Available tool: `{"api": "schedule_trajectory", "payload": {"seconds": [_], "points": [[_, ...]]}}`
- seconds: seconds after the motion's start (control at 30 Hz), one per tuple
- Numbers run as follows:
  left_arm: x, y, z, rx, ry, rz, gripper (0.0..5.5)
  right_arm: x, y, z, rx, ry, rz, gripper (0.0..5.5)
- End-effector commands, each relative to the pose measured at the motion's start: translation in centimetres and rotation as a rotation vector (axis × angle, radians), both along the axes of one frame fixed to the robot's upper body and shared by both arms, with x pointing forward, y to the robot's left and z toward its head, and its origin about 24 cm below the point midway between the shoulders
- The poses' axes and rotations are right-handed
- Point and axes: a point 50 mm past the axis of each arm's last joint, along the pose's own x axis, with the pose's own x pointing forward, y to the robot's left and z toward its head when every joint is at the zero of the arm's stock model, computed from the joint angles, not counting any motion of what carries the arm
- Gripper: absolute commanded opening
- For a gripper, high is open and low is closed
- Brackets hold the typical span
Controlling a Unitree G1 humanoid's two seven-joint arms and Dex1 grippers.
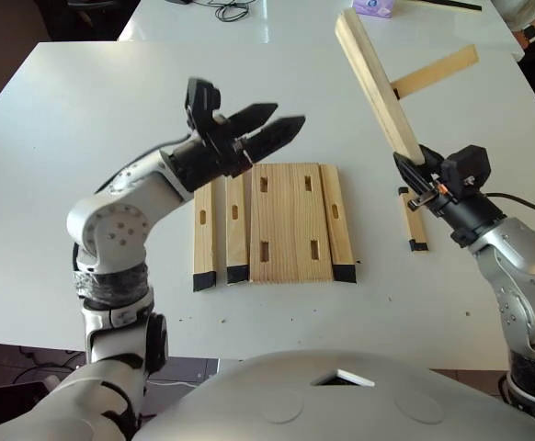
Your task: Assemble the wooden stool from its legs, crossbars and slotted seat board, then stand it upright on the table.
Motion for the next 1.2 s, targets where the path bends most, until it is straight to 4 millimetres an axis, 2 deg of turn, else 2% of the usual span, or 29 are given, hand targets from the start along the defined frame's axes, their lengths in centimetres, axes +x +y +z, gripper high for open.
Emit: {"api": "schedule_trajectory", "payload": {"seconds": [0.03, 0.17, 0.33, 0.43, 0.7, 1.2], "points": [[1.1, 0.2, 2.2, -0.138, 0.084, -0.013, 4.78, 0.1, 1.7, 2.0, -0.03, -0.171, 0.119, 1.06], [2.5, 1.0, 1.8, -0.251, 0.235, 0.018, 4.8, 0.0, 2.6, 3.1, -0.034, -0.26, 0.19, 1.06], [2.1, 0.7, 1.1, -0.245, 0.298, -0.015, 4.8, 0.1, 3.5, 4.0, -0.034, -0.312, 0.246, 1.06], [1.4, 0.2, 1.1, -0.226, 0.288, -0.069, 4.8, 0.1, 4.1, 4.1, -0.042, -0.316, 0.291, 1.06], [-0.4, -0.9, 2.7, -0.248, 0.219, -0.243, 4.8, 0.5, 4.5, 3.7, -0.056, -0.305, 0.339, 1.06], [0.2, -0.7, 2.2, -0.204, 0.227, -0.177, 4.8, -0.2, 5.3, 3.6, -0.052, -0.293, 0.402, 1.06]]}}
